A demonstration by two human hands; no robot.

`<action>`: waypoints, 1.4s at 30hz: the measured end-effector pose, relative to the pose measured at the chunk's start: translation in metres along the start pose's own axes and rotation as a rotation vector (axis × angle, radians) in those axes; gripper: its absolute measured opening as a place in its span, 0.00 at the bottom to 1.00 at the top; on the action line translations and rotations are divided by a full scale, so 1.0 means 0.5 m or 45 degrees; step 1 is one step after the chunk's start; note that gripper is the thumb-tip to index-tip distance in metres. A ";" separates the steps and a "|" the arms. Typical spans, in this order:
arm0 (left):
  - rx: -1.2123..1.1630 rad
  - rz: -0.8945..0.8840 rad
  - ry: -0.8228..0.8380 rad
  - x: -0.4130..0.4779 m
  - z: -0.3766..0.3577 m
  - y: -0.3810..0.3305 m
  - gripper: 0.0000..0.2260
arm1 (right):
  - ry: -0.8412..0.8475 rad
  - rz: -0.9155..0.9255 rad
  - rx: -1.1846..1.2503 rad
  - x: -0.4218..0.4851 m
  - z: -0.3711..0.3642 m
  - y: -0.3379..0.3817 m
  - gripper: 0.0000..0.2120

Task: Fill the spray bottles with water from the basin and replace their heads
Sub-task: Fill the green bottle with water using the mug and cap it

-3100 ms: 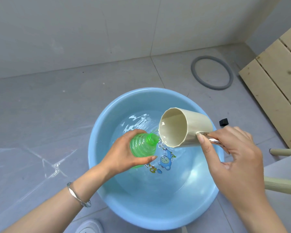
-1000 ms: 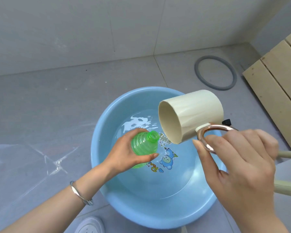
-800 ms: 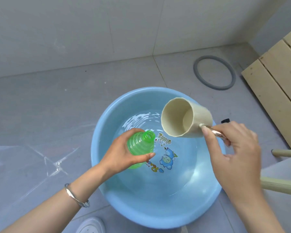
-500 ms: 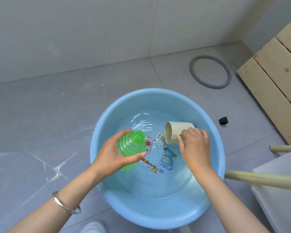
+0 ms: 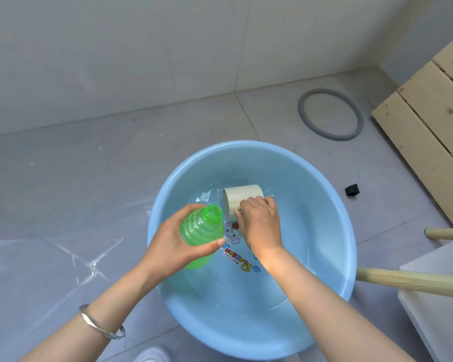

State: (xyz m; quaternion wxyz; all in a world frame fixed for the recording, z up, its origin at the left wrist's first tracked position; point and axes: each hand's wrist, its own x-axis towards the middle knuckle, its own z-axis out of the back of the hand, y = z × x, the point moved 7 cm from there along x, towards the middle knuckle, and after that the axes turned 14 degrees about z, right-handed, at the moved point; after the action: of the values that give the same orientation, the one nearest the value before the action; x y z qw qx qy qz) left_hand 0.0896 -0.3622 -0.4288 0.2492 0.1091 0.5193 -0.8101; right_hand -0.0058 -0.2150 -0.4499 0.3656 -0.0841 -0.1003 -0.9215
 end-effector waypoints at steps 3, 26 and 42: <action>-0.011 -0.006 0.000 -0.004 0.003 -0.004 0.27 | -0.096 0.013 0.170 0.001 0.000 0.016 0.12; 0.045 -0.057 0.053 0.007 -0.041 -0.023 0.30 | -0.579 -0.792 1.289 -0.152 0.236 -0.142 0.15; 0.068 -0.114 0.093 0.004 -0.101 -0.067 0.25 | -0.422 -0.348 0.627 -0.152 0.380 -0.079 0.13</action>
State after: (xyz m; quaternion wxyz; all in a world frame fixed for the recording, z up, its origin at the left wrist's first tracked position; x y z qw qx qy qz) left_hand 0.0661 -0.3060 -0.4254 0.1905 0.1219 0.5106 -0.8296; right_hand 0.0371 -0.0901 -0.2884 0.2264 -0.1278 -0.3886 -0.8840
